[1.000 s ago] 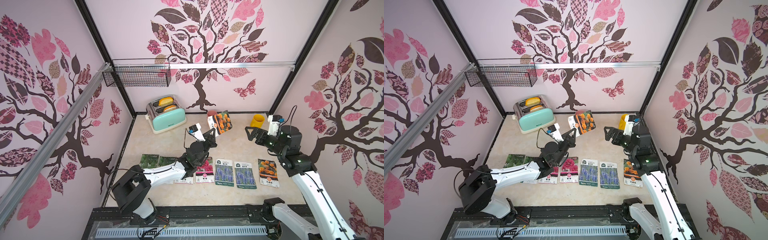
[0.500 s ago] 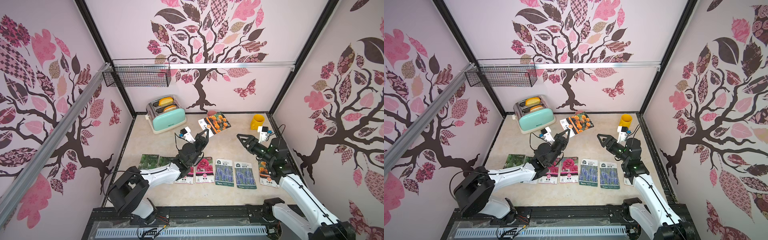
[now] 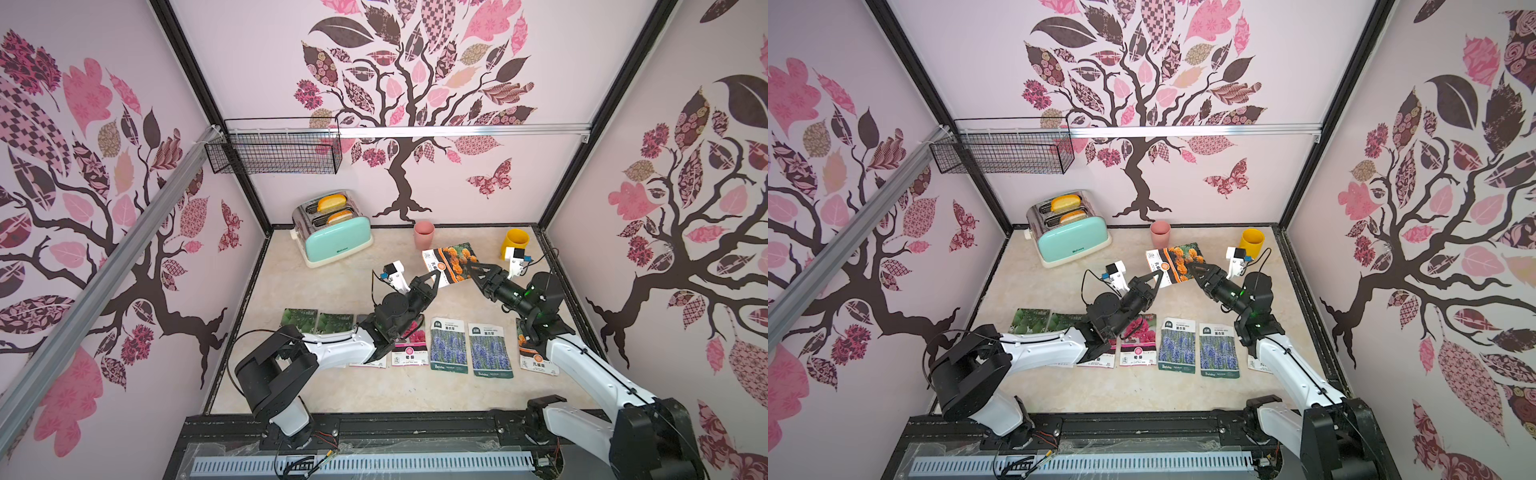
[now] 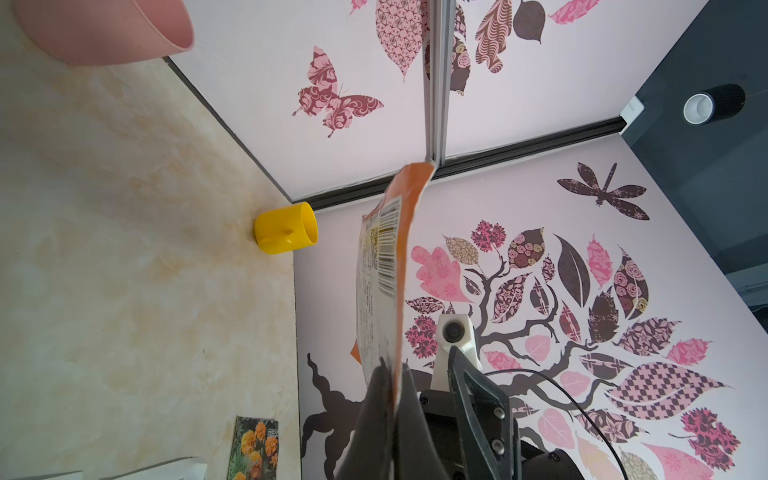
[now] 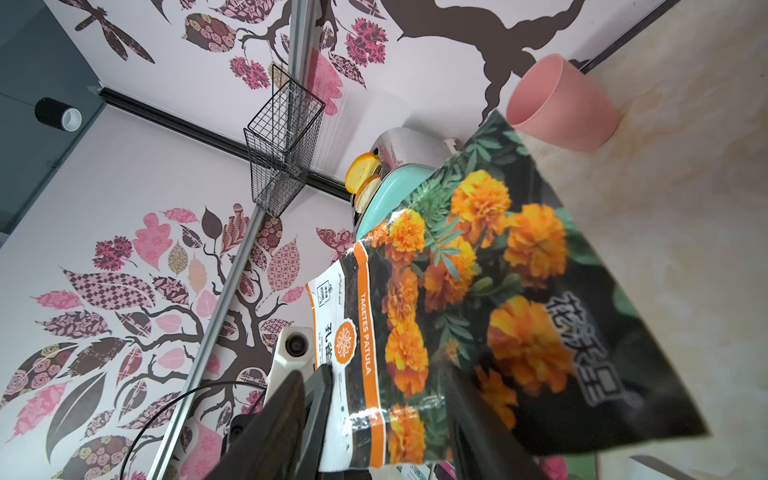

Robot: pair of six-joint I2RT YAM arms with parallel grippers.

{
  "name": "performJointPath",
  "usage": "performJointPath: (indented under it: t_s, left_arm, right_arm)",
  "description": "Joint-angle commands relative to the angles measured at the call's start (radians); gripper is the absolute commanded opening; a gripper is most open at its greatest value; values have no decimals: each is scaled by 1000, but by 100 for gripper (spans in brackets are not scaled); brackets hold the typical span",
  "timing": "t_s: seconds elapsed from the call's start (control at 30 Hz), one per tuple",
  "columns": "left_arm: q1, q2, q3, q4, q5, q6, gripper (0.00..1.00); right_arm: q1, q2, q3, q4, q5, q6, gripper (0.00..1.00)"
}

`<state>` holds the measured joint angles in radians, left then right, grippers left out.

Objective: Arrange the seed packets in a row
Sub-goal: Adjust the seed packet.

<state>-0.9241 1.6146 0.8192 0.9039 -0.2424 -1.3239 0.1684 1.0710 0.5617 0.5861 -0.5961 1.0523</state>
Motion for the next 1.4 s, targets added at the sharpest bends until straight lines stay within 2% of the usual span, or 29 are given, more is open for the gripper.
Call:
performJointPath:
  t_s: [0.0,0.33,0.67,0.93,1.0,1.13,1.2,1.23,1.3,1.37]
  left_arm:
    - [2,10,28,25,-7,33,0]
    - [7,15,69,5,-21,63,0]
    - [14,34,108,3,42,54,0]
    - [-1,43,95,15,64,36,0]
    - [-2,44,91,19,67,32,0]
    - [-6,47,90,29,73,40,0]
    - [1,32,79,25,89,59,0]
    - [17,16,68,16,123,77,5]
    - [73,-37,48,-55,229,124,33]
    - [158,-109,35,-195,384,226,59]
  right_arm:
    - [5,-52,9,-15,1,-31,55]
    - [5,-119,-29,-73,-11,-44,51]
    - [5,-41,31,-43,-11,-46,48]
    - [5,79,95,94,2,-6,47]
    - [5,103,102,139,2,22,40]
    - [5,126,104,184,2,45,2]
    - [5,111,107,142,9,6,0]
    - [2,97,108,106,12,-28,0]
    - [-3,62,114,16,9,-106,0]
    - [-11,36,147,-124,-19,-220,0]
